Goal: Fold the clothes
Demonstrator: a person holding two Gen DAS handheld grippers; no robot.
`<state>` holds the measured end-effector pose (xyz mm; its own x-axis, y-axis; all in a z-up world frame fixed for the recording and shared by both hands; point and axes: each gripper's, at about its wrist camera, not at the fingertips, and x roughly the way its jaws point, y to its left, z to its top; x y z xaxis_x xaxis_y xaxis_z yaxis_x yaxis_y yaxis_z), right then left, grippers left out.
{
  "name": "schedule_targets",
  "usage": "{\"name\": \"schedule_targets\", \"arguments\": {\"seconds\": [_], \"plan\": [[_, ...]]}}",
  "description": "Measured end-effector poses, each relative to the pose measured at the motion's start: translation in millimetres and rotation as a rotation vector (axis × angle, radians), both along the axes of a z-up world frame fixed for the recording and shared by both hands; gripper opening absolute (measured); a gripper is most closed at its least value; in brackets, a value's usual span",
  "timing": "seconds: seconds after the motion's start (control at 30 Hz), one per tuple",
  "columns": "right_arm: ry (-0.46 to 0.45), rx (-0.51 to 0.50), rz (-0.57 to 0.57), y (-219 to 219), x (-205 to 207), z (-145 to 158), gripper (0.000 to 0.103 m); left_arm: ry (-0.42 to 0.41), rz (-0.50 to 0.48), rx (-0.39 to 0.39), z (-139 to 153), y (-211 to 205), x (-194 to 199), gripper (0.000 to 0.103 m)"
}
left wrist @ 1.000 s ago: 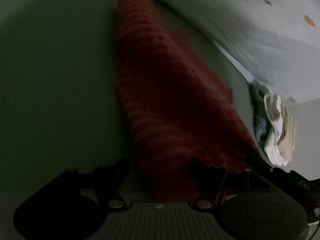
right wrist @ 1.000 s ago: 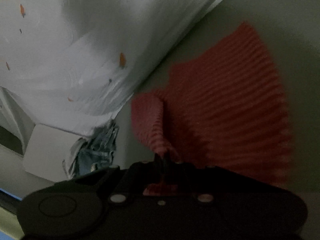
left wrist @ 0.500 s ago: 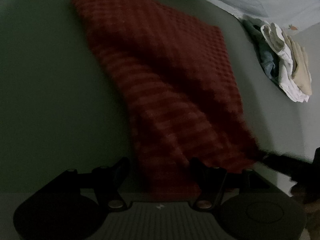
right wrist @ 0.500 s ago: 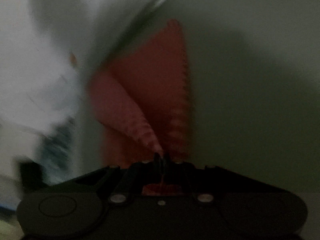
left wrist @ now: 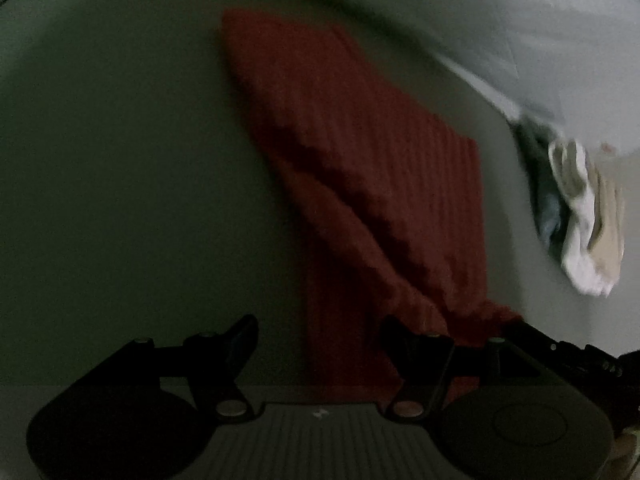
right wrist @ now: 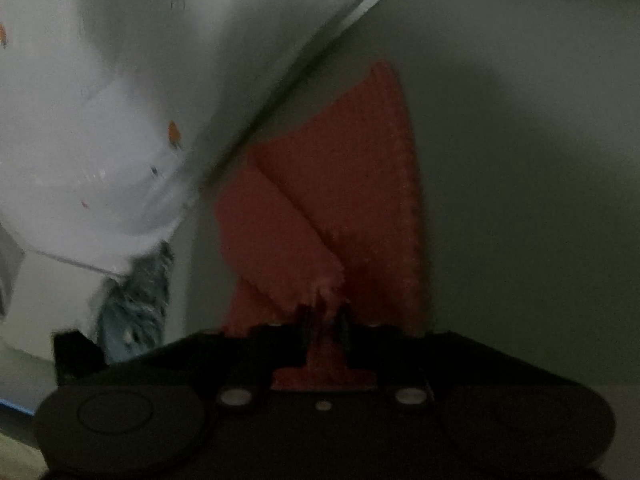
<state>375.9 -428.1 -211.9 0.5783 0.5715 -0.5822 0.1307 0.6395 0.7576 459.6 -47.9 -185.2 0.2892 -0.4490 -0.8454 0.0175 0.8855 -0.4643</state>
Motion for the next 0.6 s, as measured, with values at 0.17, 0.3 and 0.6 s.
{"name": "schedule_targets", "arguments": {"seconds": [0.17, 0.3, 0.6], "plan": [[0.002, 0.111, -0.027, 0, 43, -10, 0.028, -0.008, 0.079, -0.047, 3, 6, 29, 0.069], [0.016, 0.208, -0.050, 0, 75, -20, 0.035, 0.006, 0.105, -0.072, 4, 17, 55, 0.069], [0.068, 0.227, 0.013, 44, 160, -50, 0.036, 0.045, 0.125, 0.038, -8, 14, 114, 0.070]]}}
